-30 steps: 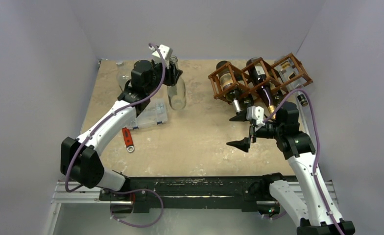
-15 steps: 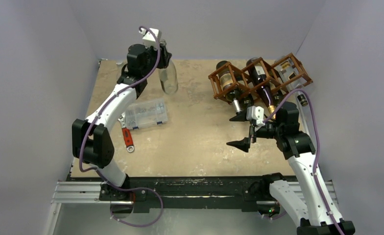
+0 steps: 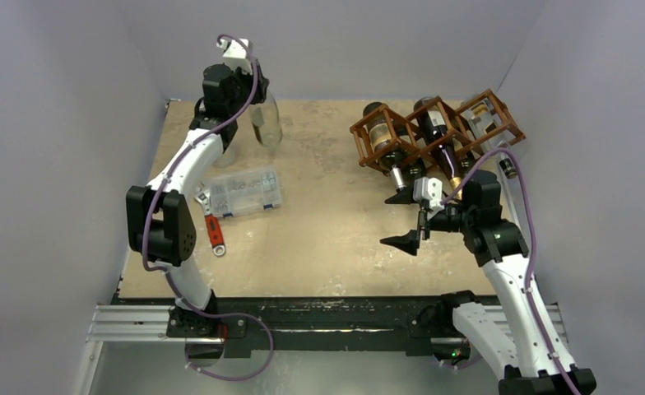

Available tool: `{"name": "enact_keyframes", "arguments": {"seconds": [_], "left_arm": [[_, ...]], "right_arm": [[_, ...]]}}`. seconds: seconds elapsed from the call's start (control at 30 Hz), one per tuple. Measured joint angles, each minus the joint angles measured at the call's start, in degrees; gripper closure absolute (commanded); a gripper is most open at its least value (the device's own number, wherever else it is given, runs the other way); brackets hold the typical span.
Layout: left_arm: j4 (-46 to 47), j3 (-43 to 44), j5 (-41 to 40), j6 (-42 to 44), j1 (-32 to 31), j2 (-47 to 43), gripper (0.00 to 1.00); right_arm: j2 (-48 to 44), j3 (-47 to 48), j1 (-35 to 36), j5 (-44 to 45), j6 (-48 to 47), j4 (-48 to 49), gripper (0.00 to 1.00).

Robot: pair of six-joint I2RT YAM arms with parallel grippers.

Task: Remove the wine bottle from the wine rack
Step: Place the wine bottle at the center of the board.

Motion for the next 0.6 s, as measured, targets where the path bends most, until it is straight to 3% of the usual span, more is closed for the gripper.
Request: {"name": "enact_keyframes", "arguments": {"seconds": [0.6], "left_arm": [[0.5, -2.8, -0.7, -0.6, 4.9, 2.6, 1.00]], "right_arm": [[0.9, 0.0, 0.0, 0.0, 0.0, -0.1, 0.01]]}}
